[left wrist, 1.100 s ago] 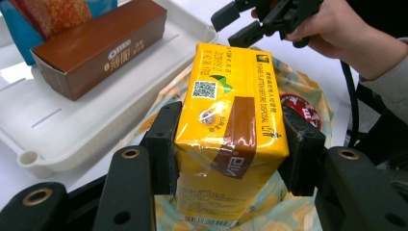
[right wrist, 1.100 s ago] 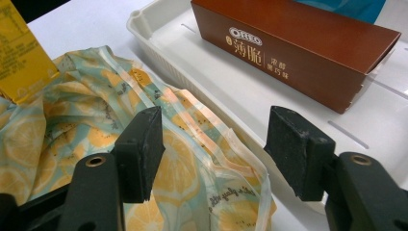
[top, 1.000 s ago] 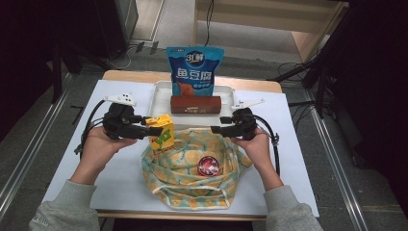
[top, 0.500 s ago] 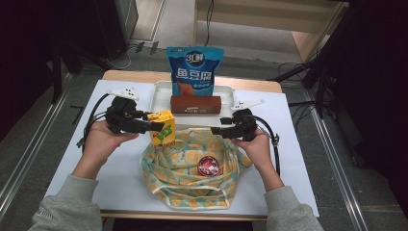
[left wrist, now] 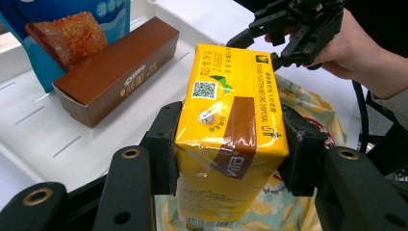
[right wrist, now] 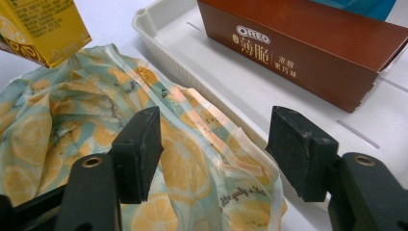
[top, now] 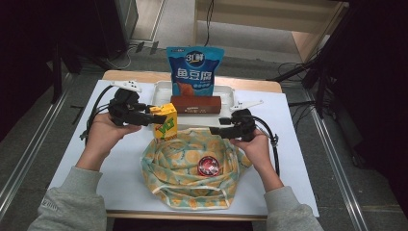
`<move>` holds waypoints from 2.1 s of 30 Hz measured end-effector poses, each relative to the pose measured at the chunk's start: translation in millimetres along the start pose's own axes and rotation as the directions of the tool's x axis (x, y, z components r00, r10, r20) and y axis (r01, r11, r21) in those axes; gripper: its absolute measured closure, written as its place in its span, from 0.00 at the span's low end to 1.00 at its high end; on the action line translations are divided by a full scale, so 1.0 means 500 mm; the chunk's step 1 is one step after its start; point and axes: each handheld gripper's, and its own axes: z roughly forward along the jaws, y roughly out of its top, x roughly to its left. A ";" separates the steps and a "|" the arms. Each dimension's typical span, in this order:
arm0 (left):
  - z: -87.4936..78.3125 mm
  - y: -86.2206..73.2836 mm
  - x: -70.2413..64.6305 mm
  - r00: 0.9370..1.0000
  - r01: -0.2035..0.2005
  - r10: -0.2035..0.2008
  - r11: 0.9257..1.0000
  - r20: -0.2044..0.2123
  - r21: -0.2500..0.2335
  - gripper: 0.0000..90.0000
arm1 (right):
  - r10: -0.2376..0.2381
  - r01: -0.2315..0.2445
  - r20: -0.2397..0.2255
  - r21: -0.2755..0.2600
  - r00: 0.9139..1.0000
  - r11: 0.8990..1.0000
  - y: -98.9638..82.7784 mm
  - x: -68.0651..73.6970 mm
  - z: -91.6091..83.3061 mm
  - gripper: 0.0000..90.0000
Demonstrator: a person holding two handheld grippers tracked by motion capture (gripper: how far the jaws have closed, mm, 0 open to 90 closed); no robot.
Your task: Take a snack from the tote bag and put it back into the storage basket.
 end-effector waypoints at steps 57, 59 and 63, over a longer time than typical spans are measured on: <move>0.060 0.014 0.130 0.996 0.048 -0.053 0.997 -0.078 -0.068 0.56 | -0.010 0.009 0.017 0.009 1.000 1.000 -0.023 0.016 -0.009 0.42; 0.062 0.012 0.138 0.995 0.048 -0.054 0.996 -0.083 -0.070 0.56 | -0.007 0.007 0.021 0.010 1.000 1.000 -0.024 0.016 -0.010 0.42; 0.066 0.009 0.150 0.994 0.041 -0.049 0.996 -0.101 -0.076 0.56 | -0.007 0.007 0.021 0.012 1.000 1.000 -0.026 0.016 -0.010 0.42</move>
